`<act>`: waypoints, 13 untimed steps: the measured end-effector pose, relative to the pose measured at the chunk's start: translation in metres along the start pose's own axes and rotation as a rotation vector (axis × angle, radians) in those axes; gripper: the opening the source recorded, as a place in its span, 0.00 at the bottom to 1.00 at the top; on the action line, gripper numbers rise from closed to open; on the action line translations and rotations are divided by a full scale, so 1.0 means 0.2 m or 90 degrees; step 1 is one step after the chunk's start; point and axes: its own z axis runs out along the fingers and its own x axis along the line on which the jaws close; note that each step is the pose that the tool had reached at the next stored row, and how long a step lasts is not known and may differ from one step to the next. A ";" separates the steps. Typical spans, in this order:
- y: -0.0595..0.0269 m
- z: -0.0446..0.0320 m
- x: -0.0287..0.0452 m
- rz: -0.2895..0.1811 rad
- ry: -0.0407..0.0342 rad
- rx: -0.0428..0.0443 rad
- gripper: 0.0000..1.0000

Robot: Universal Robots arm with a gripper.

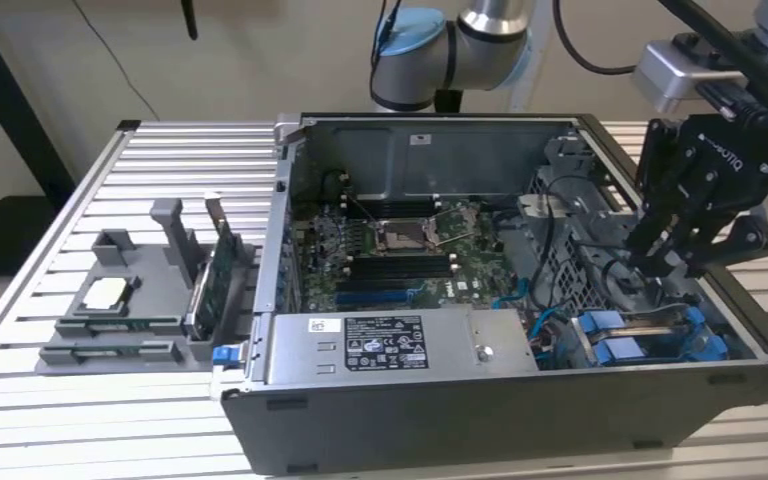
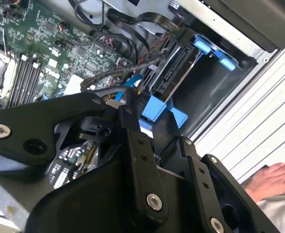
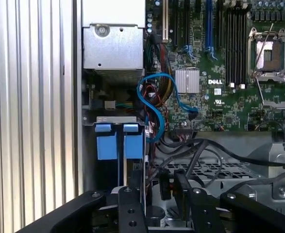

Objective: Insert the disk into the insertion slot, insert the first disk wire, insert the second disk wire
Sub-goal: 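Insert the first disk wire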

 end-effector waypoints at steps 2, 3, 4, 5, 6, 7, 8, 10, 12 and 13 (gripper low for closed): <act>0.001 0.004 0.000 0.000 -0.0060 0.0001 0.31; 0.002 0.006 0.000 0.000 -0.0093 0.0001 0.31; 0.002 0.007 0.000 0.000 -0.0126 0.0001 0.31; 0.002 0.009 0.001 -0.001 -0.0160 0.0000 0.31; 0.002 0.010 0.001 -0.001 -0.0195 0.0000 0.31; 0.002 0.011 0.001 -0.001 -0.0226 0.0000 0.31; 0.002 0.012 0.001 -0.001 -0.0247 -0.0001 0.31; 0.002 0.013 0.000 -0.001 -0.0265 -0.0001 0.29; 0.002 0.013 0.001 -0.001 -0.0268 -0.0001 0.22; 0.002 0.013 0.001 -0.001 -0.0268 -0.0001 0.22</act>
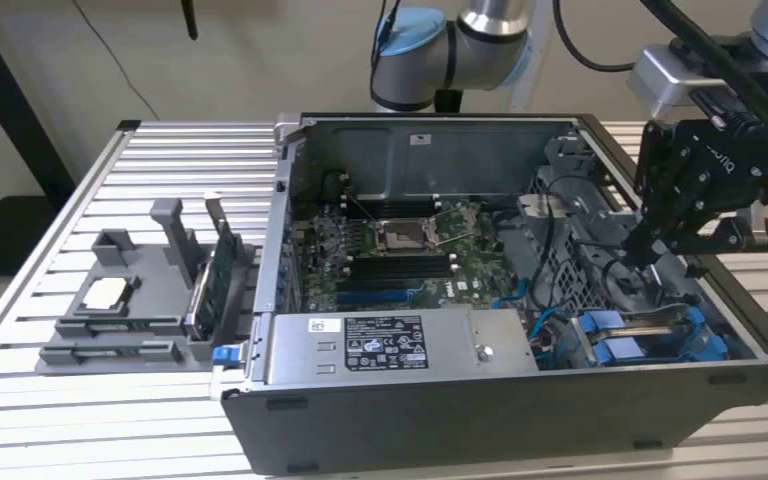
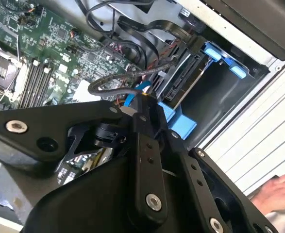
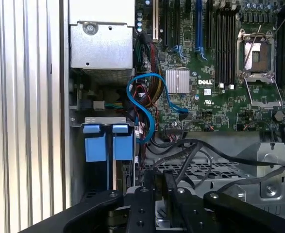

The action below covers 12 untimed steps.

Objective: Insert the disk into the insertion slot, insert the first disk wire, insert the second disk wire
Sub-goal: 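Insert the first disk wire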

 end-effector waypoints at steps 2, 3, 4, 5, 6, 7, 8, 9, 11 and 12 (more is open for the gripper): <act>0.000 0.000 0.000 0.000 -0.0001 0.0000 0.19; 0.000 0.000 0.000 0.000 -0.0002 0.0000 0.19; 0.000 0.000 0.000 0.000 -0.0004 0.0000 0.19; 0.000 0.000 0.000 0.000 -0.0006 0.0000 0.19; 0.000 0.000 0.000 0.000 -0.0005 0.0000 0.19; 0.000 0.000 0.000 0.000 -0.0002 0.0000 0.19; 0.000 0.001 0.001 0.000 -0.0001 0.0000 0.19; -0.002 0.002 0.001 0.000 0.0002 0.0000 0.19; -0.006 0.005 0.002 0.000 0.0009 0.0000 0.19; -0.008 0.006 0.002 0.000 0.0012 0.0000 0.19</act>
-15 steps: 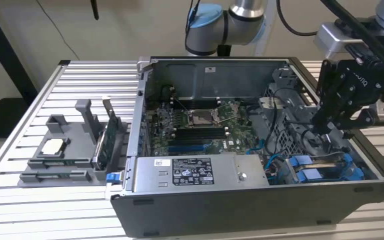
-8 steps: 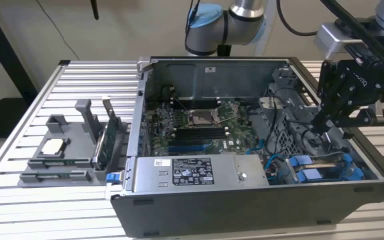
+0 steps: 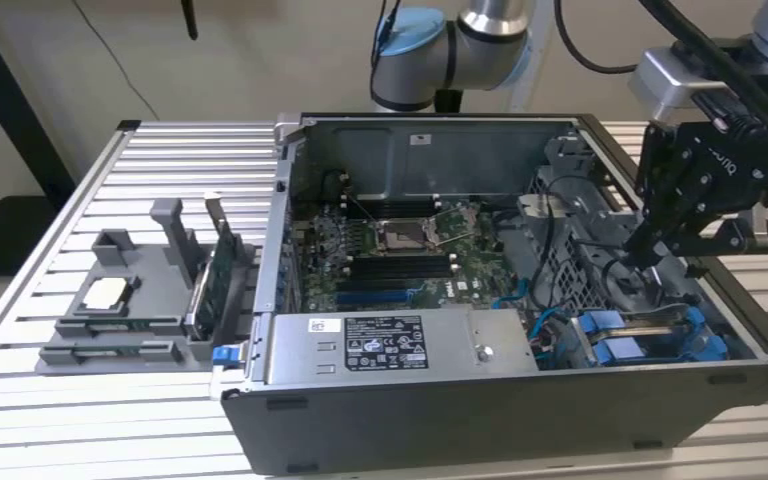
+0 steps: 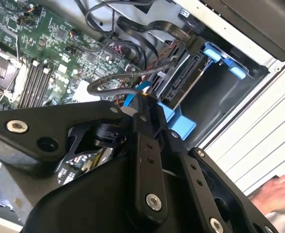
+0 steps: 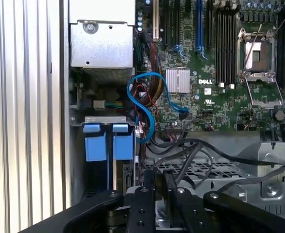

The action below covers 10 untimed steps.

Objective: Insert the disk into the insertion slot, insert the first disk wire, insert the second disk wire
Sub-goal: 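Insert the first disk wire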

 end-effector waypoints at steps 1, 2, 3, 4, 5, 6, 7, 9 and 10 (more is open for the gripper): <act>-0.003 0.002 0.001 0.000 0.0002 0.0000 0.19; -0.006 0.003 0.002 0.000 0.0003 0.0000 0.19; -0.009 0.005 0.003 0.000 0.0005 0.0000 0.19; -0.012 0.008 0.003 0.000 0.0005 0.0000 0.19; -0.015 0.011 0.004 0.000 0.0007 0.0000 0.19; -0.018 0.014 0.005 0.000 0.0009 0.0000 0.19; -0.021 0.017 0.006 0.000 0.0010 0.0000 0.19; -0.026 0.022 0.008 0.000 0.0011 0.0000 0.19; -0.028 0.025 0.009 0.000 0.0013 0.0000 0.19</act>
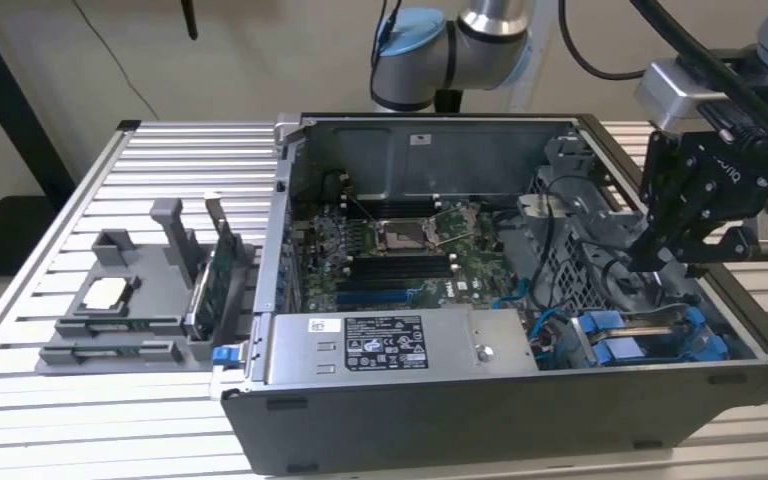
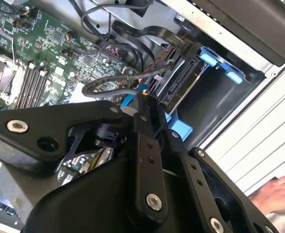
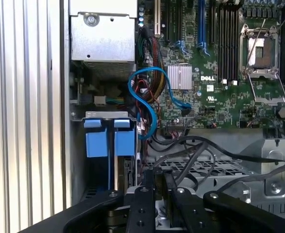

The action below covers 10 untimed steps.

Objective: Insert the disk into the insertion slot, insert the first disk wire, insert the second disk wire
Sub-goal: 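Insert the first disk wire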

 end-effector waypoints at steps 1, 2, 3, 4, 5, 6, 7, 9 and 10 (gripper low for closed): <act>-0.002 0.003 0.001 0.000 0.0000 0.0000 0.19; -0.005 0.006 0.002 0.000 0.0000 0.0000 0.19; -0.007 0.009 0.003 0.000 0.0000 0.0000 0.19; -0.009 0.011 0.004 0.000 0.0001 0.0000 0.19; -0.012 0.014 0.005 0.000 0.0002 0.0000 0.19; -0.013 0.016 0.005 0.000 0.0002 0.0000 0.19; -0.015 0.017 0.006 0.000 0.0003 0.0000 0.19; -0.016 0.021 0.006 0.000 0.0001 0.0000 0.19; -0.017 0.022 0.006 0.000 0.0002 0.0000 0.19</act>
